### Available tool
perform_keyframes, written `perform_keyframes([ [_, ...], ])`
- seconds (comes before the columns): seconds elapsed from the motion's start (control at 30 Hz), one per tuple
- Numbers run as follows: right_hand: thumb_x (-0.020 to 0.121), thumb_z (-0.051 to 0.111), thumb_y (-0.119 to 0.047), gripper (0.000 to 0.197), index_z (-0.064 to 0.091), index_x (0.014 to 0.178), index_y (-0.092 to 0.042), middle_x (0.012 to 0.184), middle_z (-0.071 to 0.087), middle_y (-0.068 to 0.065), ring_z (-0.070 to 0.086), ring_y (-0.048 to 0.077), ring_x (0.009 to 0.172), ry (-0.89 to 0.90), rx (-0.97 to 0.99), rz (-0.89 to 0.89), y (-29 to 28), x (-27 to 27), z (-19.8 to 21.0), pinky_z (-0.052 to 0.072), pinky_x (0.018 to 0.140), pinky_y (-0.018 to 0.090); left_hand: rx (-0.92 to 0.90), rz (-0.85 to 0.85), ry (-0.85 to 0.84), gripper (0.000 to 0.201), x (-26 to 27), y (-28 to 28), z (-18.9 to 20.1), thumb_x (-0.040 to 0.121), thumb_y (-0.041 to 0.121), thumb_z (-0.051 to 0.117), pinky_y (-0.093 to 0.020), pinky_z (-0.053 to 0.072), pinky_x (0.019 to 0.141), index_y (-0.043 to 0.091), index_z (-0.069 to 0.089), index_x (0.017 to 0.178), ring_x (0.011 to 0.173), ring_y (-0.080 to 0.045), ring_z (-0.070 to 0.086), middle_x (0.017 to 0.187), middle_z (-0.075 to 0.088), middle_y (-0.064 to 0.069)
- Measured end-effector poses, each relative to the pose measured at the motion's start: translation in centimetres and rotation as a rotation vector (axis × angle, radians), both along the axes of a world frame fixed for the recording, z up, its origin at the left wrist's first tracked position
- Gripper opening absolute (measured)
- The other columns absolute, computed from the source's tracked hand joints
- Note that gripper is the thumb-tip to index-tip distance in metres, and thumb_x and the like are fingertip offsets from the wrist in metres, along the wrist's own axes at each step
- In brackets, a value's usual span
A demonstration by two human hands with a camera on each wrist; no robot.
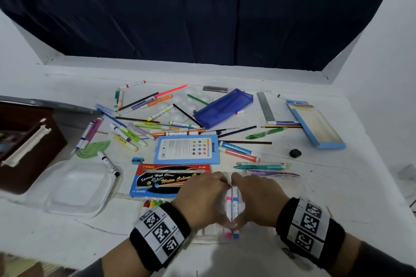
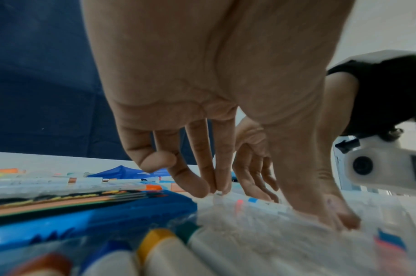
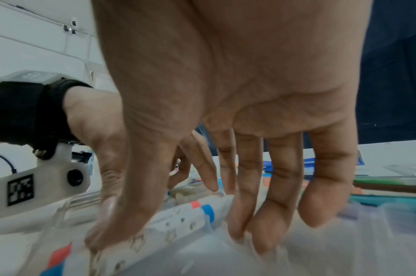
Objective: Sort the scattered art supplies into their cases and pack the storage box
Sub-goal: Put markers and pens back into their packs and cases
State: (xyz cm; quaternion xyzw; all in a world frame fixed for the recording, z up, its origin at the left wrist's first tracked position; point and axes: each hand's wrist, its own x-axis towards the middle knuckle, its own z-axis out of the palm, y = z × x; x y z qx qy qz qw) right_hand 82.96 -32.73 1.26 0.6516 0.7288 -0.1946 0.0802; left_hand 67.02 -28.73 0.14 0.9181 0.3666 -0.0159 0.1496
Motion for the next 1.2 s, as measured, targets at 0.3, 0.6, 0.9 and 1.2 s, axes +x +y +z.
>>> perform_keyframes([
  [0.3,0.085,0.064,-0.054,0.042,0.046,0.120,-0.039,0.105,0.056,-0.017,0.053,0.002,0.094,0.169,0.198,-0.022,2.8,-2.2,2.0,0.046,0.080,0.025,-0.123,0.163,-0.269,0.046,-8.1,1.5,2.3,0.080,0.060,0.070,-0.018,0.049,0.085,0.040,0.063,0.120,0.099,0.005,0.057,0.108,0.062,0.026],
  [0.6,0.092,0.061,-0.043,0.012,0.055,0.095,-0.033,0.071,0.066,-0.006,0.061,0.003,0.069,0.387,0.264,-0.043,7.2,-8.6,1.8,0.054,0.074,0.028,-0.104,0.336,-0.468,0.013,-17.1,3.5,4.3,0.092,0.048,0.061,-0.025,0.038,0.055,0.037,0.066,0.092,0.056,-0.014,0.052,0.059,0.054,0.005],
  [0.9,0.090,0.062,-0.036,0.012,0.059,0.093,-0.025,0.069,0.061,-0.004,0.053,0.012,0.069,0.466,0.352,0.155,16.0,-14.8,3.1,0.050,0.067,0.037,0.261,0.447,-0.189,0.016,-24.5,15.5,6.5,0.092,0.040,0.064,-0.026,0.041,0.070,0.024,0.066,0.095,0.078,-0.007,0.058,0.078,0.054,0.010],
  [1.2,0.095,0.051,-0.021,0.020,0.062,0.109,-0.012,0.108,0.063,0.012,0.061,0.033,0.096,0.183,0.233,0.404,25.6,-22.4,2.6,0.051,0.076,0.037,0.013,0.559,0.540,0.040,-24.8,25.6,3.8,0.096,0.037,0.050,-0.037,0.052,0.096,0.010,0.058,0.125,0.118,-0.028,0.061,0.132,0.061,-0.009],
])
